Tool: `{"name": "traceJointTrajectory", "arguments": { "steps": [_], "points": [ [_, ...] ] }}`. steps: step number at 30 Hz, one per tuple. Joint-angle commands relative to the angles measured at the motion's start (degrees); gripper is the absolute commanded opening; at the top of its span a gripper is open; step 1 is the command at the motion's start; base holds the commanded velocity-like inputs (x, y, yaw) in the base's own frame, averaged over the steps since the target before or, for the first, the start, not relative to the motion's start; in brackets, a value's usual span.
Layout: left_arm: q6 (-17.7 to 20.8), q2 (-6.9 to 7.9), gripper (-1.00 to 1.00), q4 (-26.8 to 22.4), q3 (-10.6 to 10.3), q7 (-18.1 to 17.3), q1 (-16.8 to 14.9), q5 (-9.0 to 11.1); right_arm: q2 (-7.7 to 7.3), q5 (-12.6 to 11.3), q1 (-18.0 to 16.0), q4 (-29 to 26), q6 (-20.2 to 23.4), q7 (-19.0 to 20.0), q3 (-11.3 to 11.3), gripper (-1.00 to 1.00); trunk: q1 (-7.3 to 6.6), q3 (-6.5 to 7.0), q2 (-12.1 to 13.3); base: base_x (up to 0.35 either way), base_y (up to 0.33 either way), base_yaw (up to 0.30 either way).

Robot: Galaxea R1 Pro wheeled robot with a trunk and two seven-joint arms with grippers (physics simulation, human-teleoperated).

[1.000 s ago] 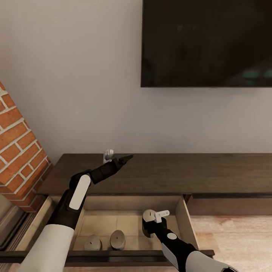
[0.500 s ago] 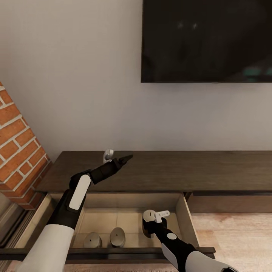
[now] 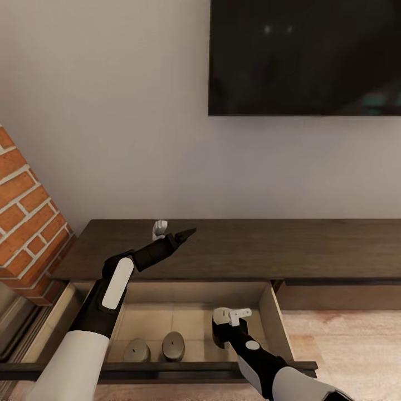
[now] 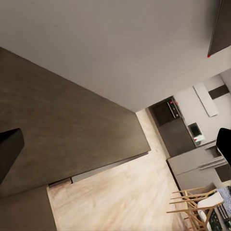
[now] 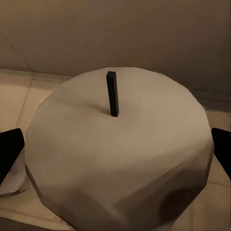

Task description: Place each of the two pumpkins and all three candles from the living room inside a cabinet in the living room (use any cabinet), then make sure every cabinet is closed, and position the cauldron so it is next to a table in the living room.

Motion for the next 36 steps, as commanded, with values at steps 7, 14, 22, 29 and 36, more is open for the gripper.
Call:
{"name": "traceJointTrajectory", "arguments": {
  "steps": [7,14,22,29,36],
  "points": [
    [0.00,-0.03,1.00,0.00,0.00,0.00,0.00,0.01,0.11,-0.18,-1.42,0.53,0.04,-0.03,0.05,-1.00,0.00,-0.64,0.00,0.000,0.000,0.000],
    [0.00,-0.04,1.00,0.00,0.00,0.00,0.00,0.01,0.07,-0.26,-1.45,0.54,-0.04,-0.02,0.05,-1.00,0.00,-1.27,0.00,0.000,0.000,0.000],
    [0.00,-0.01,1.00,0.00,0.00,0.00,0.00,0.01,0.07,-0.27,-1.46,0.54,-0.05,-0.02,0.04,-1.00,0.00,-1.99,0.00,0.000,0.000,0.000],
    [0.00,-0.02,1.00,0.00,0.00,0.00,0.00,0.01,0.10,-0.28,-1.46,0.48,-0.14,-0.02,-0.02,-1.00,0.00,-2.62,0.00,0.000,0.000,0.000],
    [0.00,0.03,1.00,-0.02,0.00,0.00,0.00,0.01,0.12,-0.10,-1.39,-0.08,-1.32,-0.03,-0.09,-1.00,0.00,-3.25,0.00,0.000,0.000,0.000]
  ]
}}
